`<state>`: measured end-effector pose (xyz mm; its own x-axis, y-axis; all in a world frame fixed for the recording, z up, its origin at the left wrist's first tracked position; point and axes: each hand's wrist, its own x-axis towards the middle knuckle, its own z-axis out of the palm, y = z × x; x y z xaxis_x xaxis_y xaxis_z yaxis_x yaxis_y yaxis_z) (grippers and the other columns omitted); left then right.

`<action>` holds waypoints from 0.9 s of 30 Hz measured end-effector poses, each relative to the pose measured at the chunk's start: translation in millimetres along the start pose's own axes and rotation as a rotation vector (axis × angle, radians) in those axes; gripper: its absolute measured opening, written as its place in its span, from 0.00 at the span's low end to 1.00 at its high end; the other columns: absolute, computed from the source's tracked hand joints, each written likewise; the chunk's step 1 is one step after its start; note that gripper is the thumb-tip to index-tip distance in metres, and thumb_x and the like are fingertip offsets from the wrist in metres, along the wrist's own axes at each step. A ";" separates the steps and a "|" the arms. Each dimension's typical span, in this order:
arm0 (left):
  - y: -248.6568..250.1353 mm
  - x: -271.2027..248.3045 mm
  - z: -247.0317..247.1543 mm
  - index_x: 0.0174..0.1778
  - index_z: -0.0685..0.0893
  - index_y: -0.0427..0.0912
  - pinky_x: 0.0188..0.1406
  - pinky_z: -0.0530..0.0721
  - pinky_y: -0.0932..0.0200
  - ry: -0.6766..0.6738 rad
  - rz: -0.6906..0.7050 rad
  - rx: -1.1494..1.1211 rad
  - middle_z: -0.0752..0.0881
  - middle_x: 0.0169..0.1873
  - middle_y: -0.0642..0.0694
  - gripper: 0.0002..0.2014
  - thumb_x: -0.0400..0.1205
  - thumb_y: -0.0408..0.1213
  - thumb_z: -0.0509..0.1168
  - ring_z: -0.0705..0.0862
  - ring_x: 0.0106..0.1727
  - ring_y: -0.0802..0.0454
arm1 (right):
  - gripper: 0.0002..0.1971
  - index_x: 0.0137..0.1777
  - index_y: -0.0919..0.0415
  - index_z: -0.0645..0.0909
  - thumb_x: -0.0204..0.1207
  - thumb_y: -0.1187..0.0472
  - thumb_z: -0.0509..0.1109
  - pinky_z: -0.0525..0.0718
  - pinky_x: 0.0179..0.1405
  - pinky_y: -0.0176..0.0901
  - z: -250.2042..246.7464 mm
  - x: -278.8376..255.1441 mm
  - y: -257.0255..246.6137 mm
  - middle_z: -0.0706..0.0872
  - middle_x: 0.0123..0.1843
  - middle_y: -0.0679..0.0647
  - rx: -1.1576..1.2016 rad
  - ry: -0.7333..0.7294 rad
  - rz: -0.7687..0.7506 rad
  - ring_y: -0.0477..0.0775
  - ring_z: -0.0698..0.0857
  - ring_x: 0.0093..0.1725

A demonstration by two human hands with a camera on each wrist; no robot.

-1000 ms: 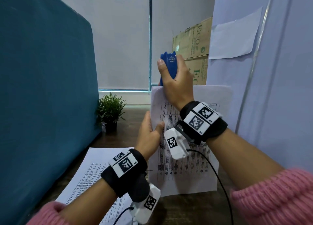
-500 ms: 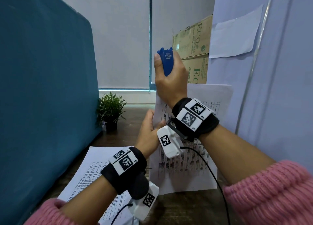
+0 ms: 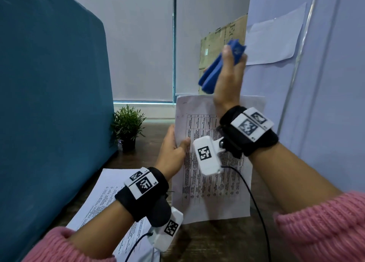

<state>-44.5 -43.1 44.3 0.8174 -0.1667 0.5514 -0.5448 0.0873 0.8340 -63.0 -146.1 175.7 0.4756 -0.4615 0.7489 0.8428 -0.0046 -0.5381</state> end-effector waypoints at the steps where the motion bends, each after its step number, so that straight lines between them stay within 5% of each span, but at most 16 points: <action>1: 0.5 -0.1 -0.7 0.55 0.72 0.55 0.55 0.84 0.53 0.000 0.003 -0.003 0.83 0.55 0.50 0.17 0.83 0.25 0.60 0.84 0.57 0.52 | 0.05 0.57 0.56 0.67 0.85 0.57 0.57 0.83 0.37 0.35 -8.4 4.4 -4.3 0.76 0.41 0.47 0.042 0.047 0.020 0.45 0.81 0.36; 5: 0.7 0.3 -3.1 0.53 0.72 0.56 0.56 0.83 0.55 0.009 -0.006 0.005 0.82 0.53 0.52 0.16 0.83 0.27 0.59 0.83 0.58 0.52 | 0.05 0.51 0.52 0.67 0.79 0.55 0.60 0.84 0.45 0.42 -56.1 12.4 -13.8 0.75 0.42 0.48 0.016 0.029 -0.051 0.48 0.80 0.40; 7: 0.0 1.2 -3.6 0.57 0.71 0.52 0.49 0.84 0.63 0.015 0.003 0.006 0.82 0.53 0.53 0.14 0.84 0.27 0.59 0.83 0.56 0.55 | 0.07 0.46 0.49 0.67 0.76 0.51 0.63 0.83 0.49 0.49 -87.1 6.7 -13.2 0.75 0.41 0.46 -0.143 -0.046 -0.116 0.49 0.79 0.41; 10: 1.9 1.3 -2.9 0.60 0.70 0.48 0.36 0.83 0.74 0.014 -0.007 -0.021 0.81 0.50 0.55 0.13 0.84 0.28 0.58 0.82 0.49 0.63 | 0.10 0.46 0.49 0.68 0.77 0.49 0.67 0.77 0.43 0.27 -137.3 -9.7 -4.5 0.76 0.40 0.41 -0.574 -0.163 -0.155 0.37 0.78 0.38; 12: 2.7 1.0 -2.5 0.60 0.70 0.47 0.33 0.83 0.75 0.018 -0.016 -0.034 0.81 0.49 0.56 0.12 0.84 0.28 0.57 0.83 0.46 0.64 | 0.11 0.49 0.56 0.70 0.78 0.53 0.69 0.73 0.35 0.24 -171.3 -22.1 9.2 0.78 0.43 0.46 -0.845 -0.231 -0.073 0.39 0.78 0.38; 15: 3.6 0.9 -1.4 0.60 0.70 0.47 0.32 0.84 0.73 0.023 -0.021 -0.029 0.81 0.48 0.57 0.12 0.84 0.28 0.57 0.83 0.44 0.65 | 0.17 0.49 0.64 0.75 0.74 0.51 0.72 0.74 0.37 0.42 -214.4 -39.6 31.4 0.82 0.46 0.55 -1.123 -0.349 0.180 0.55 0.80 0.42; 20: 1.7 3.5 0.1 0.62 0.70 0.46 0.34 0.83 0.70 0.027 -0.016 0.001 0.82 0.49 0.57 0.13 0.84 0.28 0.57 0.83 0.46 0.64 | 0.20 0.37 0.53 0.71 0.67 0.39 0.74 0.75 0.37 0.44 -251.8 -66.6 64.7 0.79 0.37 0.50 -1.503 -0.790 0.584 0.55 0.80 0.42; 23: 0.0 4.2 1.8 0.62 0.70 0.46 0.39 0.82 0.66 0.027 -0.019 0.001 0.82 0.49 0.57 0.13 0.84 0.28 0.57 0.83 0.48 0.62 | 0.28 0.48 0.58 0.78 0.64 0.34 0.74 0.80 0.45 0.45 -256.7 -73.9 74.8 0.84 0.46 0.54 -1.649 -1.017 0.701 0.54 0.82 0.46; 27: -0.1 3.9 3.2 0.62 0.69 0.47 0.40 0.81 0.65 0.024 -0.023 0.005 0.81 0.49 0.57 0.13 0.84 0.28 0.57 0.82 0.49 0.62 | 0.34 0.56 0.61 0.79 0.61 0.33 0.75 0.80 0.47 0.44 -255.3 -79.2 79.8 0.81 0.49 0.53 -1.724 -1.141 0.805 0.53 0.81 0.48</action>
<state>-41.8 -46.9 46.3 0.8340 -0.1450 0.5324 -0.5267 0.0789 0.8464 -97.7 -336.4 -25.4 0.9470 -0.2095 -0.2436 -0.2150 -0.9766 0.0041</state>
